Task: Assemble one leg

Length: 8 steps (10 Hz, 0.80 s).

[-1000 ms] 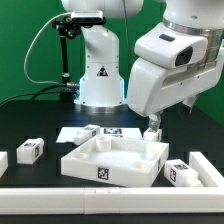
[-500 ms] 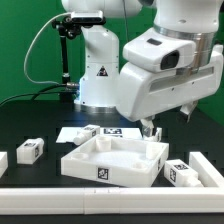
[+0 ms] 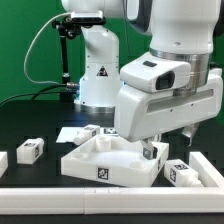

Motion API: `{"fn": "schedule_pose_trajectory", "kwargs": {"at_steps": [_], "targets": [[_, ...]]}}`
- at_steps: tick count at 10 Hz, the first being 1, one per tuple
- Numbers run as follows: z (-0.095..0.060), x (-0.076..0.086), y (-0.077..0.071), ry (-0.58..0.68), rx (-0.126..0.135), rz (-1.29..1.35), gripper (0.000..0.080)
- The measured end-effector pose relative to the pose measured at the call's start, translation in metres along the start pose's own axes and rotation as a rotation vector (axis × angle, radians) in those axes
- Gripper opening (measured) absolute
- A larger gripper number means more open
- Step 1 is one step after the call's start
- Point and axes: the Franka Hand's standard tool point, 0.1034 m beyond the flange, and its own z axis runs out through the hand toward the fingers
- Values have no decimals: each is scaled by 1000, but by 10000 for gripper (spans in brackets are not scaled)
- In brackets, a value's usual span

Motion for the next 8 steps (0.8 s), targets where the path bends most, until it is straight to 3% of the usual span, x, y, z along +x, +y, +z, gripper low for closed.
{"fn": "schedule_pose_trajectory", "kwargs": {"at_steps": [1,5,8], "targets": [[2,0,-2,0,1,2,649],[36,9,-28,48,-10,22,649],[36,12,-26,65,-16,17,650]]}}
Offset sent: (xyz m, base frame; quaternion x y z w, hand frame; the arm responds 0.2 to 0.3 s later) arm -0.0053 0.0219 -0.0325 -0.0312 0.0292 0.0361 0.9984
